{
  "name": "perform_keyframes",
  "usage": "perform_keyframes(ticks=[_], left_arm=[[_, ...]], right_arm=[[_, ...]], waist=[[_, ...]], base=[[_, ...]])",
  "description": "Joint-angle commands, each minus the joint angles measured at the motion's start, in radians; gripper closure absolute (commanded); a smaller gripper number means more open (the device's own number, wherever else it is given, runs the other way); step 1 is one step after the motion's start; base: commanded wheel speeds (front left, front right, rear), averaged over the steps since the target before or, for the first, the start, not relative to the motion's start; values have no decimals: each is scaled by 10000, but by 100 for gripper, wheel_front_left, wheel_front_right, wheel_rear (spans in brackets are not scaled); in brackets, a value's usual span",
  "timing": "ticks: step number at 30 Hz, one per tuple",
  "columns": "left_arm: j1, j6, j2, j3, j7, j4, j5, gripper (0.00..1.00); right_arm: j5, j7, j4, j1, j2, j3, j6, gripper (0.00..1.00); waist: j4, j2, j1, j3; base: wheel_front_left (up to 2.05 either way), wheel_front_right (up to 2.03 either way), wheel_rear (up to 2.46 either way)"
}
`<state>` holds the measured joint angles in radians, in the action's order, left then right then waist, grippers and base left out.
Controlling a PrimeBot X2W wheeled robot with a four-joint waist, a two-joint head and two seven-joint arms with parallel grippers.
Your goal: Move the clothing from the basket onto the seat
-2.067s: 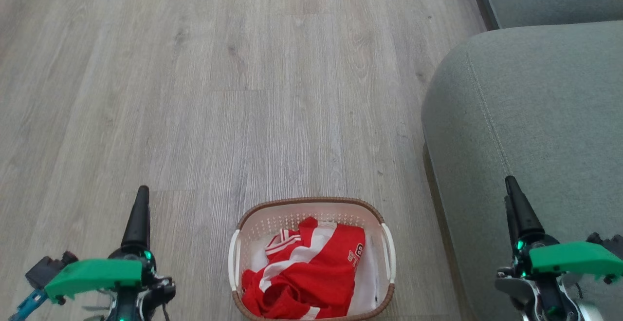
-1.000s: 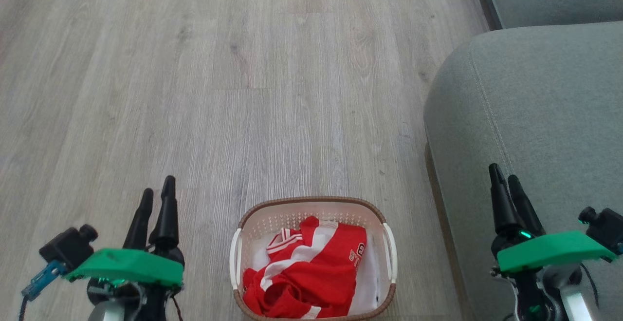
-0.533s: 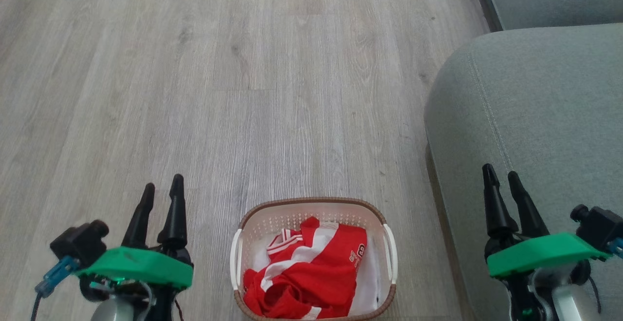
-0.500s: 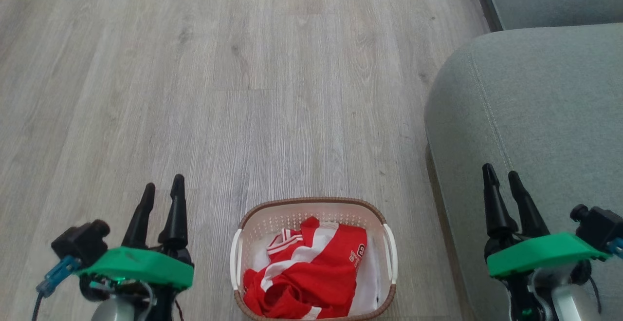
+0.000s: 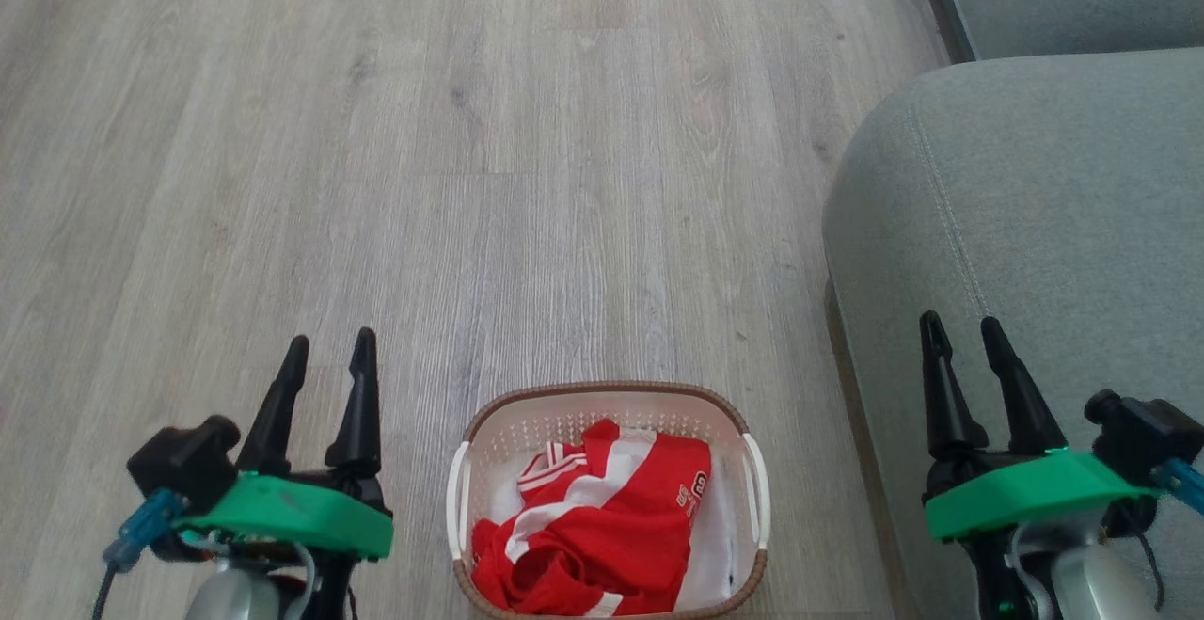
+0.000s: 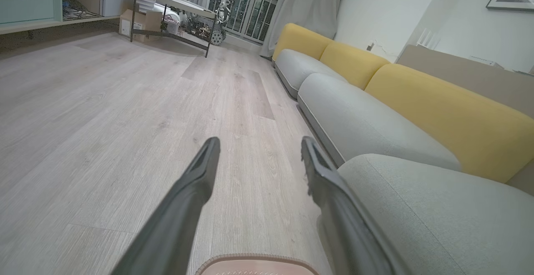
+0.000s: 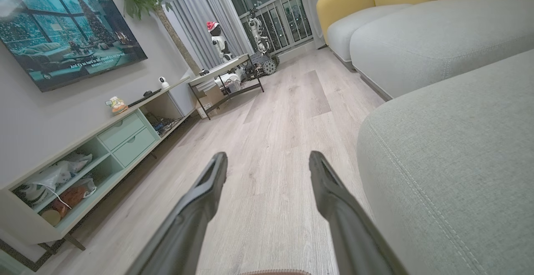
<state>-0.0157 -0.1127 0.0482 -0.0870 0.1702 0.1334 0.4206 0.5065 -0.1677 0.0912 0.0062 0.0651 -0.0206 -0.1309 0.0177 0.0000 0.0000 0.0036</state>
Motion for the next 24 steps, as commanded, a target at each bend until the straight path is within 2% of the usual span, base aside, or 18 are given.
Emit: perform_keyframes(ticks=[1, 24], left_arm=[[-576, 84, 137, 170, 147, -418, -403, 0], [-602, 134, 139, -74, 790, -906, -3112, 0]], right_arm=[[-366, -165, -464, -251, 137, -242, 1, 0], [-2877, -814, -886, -193, 142, -498, 2, 0]], waist=[[6, 0, 0, 0], [46, 0, 0, 17]], base=[[0, 0, 0], [0, 0, 0]])
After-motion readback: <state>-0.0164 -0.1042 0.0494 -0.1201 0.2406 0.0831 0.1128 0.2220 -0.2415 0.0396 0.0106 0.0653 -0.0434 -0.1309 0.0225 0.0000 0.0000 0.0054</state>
